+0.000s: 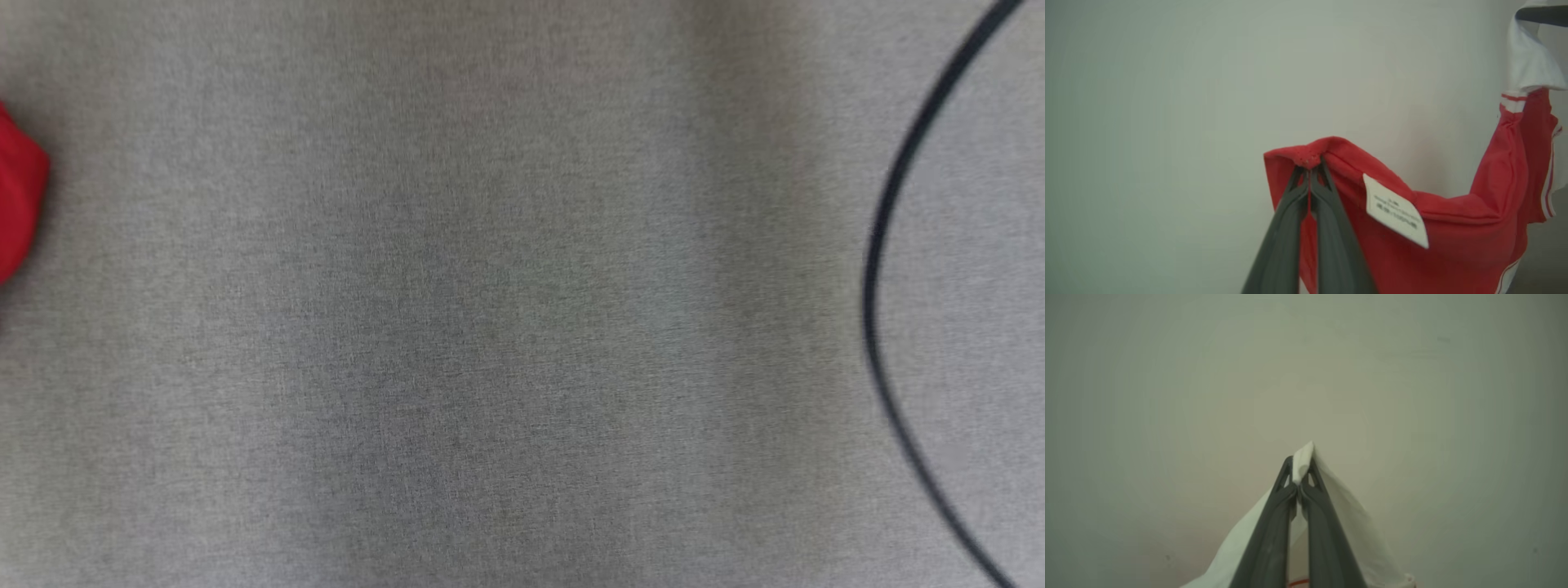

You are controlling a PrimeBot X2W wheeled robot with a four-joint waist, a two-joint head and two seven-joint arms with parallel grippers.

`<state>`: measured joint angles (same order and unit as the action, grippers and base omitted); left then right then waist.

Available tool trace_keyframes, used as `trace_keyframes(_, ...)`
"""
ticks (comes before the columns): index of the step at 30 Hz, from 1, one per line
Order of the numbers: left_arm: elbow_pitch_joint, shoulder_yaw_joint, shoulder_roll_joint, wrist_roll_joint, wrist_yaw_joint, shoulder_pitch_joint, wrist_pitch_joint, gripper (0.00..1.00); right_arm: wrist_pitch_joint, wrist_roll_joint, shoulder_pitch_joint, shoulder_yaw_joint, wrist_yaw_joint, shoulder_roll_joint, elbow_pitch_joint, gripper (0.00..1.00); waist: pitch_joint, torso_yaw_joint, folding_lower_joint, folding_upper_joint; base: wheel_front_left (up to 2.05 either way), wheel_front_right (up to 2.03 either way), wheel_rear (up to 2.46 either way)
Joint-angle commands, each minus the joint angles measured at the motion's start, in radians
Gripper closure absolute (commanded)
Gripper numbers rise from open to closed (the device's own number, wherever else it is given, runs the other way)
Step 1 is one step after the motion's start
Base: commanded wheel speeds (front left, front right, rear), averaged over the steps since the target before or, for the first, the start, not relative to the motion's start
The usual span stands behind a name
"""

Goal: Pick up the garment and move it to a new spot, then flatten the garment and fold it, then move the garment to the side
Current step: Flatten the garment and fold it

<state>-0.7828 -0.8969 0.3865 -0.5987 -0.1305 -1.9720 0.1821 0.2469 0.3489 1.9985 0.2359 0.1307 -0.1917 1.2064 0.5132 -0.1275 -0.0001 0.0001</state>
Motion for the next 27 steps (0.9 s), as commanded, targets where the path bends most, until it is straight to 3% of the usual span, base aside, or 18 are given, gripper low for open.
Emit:
trace_keyframes(1,0.0,-0.011,0.017,-0.02,0.002,0.036,0.016,1.0,0.006,0.019,-0.041,0.019,0.0,0.001,-0.016,1.0,0.02,0.001,0.0001,-0.0001,0.0,0.0,0.0)
trace_keyframes(5,0.026,-0.002,0.042,-0.041,0.002,0.096,0.051,1.0,0.011,0.082,-0.137,0.082,0.0,-0.021,-0.087,1.0,0.017,-0.012,0.0001,-0.0001,0.0,0.0,0.0)
trace_keyframes(11,0.136,0.037,0.119,-0.074,0.053,0.29,0.079,1.0,0.018,0.223,-0.384,0.213,0.0,-0.046,-0.264,1.0,-0.041,-0.046,0.0001,-0.0001,0.0,0.0,0.0)
trace_keyframes(14,0.258,0.073,0.161,-0.089,0.111,0.428,0.083,1.0,0.019,0.303,-0.529,0.262,0.0,-0.084,-0.383,1.0,-0.08,-0.056,0.0001,-0.0001,0.0,0.0,0.0)
trace_keyframes(20,0.58,0.164,0.254,-0.101,0.272,0.78,0.084,1.0,0.018,0.407,-0.862,0.269,0.0,-0.172,-0.62,1.0,-0.149,-0.06,0.0001,-0.0001,0.0,0.0,0.0)
trace_keyframes(24,0.766,0.219,0.286,-0.094,0.377,1.026,0.084,1.0,0.018,0.433,-1.083,0.249,0.0,-0.215,-0.734,1.0,-0.192,-0.058,0.0001,-0.0001,0.0,0.0,0.0)
trace_keyframes(27,0.874,0.261,0.28,-0.091,0.436,1.199,0.084,1.0,0.018,0.44,-1.236,0.233,0.0,-0.224,-0.803,1.0,-0.221,-0.058,0.0001,-0.0001,0.0,0.0,0.0)
